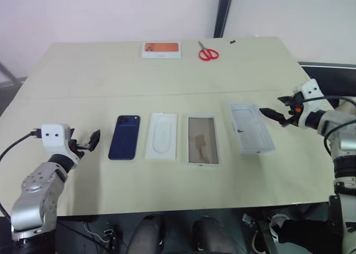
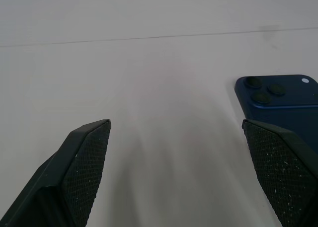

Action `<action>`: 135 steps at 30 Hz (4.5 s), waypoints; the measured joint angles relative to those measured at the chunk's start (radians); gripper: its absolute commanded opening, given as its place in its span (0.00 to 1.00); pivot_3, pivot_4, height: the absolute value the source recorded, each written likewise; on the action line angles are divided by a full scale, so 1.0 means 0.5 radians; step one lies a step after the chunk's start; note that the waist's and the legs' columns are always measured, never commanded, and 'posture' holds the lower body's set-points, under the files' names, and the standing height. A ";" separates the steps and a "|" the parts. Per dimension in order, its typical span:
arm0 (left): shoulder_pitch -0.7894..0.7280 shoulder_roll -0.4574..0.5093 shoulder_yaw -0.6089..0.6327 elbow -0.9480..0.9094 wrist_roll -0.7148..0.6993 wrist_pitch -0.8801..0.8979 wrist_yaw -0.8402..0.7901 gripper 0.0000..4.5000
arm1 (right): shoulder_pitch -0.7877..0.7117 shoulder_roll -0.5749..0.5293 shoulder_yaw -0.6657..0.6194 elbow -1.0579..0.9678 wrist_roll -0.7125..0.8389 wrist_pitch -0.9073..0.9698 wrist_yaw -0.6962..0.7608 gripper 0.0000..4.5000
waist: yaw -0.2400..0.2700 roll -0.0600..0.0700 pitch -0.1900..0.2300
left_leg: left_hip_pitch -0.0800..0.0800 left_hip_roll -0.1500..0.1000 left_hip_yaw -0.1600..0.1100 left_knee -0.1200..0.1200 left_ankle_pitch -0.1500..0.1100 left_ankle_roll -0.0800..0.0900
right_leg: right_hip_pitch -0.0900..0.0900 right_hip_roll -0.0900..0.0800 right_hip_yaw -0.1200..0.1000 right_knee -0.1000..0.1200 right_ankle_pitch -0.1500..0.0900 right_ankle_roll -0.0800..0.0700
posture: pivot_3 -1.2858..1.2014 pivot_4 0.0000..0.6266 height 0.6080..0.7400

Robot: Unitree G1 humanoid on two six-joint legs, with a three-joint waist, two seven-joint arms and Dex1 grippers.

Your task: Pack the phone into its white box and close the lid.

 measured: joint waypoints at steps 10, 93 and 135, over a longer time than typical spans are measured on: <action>-0.001 0.043 -0.003 -0.018 -0.002 0.047 -0.016 0.99 | 0.109 0.003 0.000 -0.208 0.023 0.085 0.025 0.99 | 0.001 0.000 0.000 | 0.000 0.000 0.000 0.000 0.000 0.000 | 0.000 0.000 0.000 0.000 0.000 0.000 | 0.52 0.24 1.00; -1.714 -1.158 0.072 0.565 -0.784 2.136 1.057 0.01 | 0.432 0.108 0.311 -1.628 0.407 0.488 0.037 1.00 | 0.014 -0.005 0.002 | -0.002 -0.001 -0.002 0.004 0.009 -0.015 | -0.002 0.001 -0.001 0.004 0.000 0.001 | 0.52 0.24 1.00; -0.531 0.647 -0.822 0.073 -0.257 0.189 -1.094 0.98 | -0.005 0.581 1.036 -1.295 -0.326 0.755 -0.501 0.01 | 0.000 -0.002 0.001 | -0.002 -0.001 -0.003 -0.003 0.010 -0.018 | -0.005 0.000 0.000 0.000 0.000 -0.001 | 0.52 0.24 1.00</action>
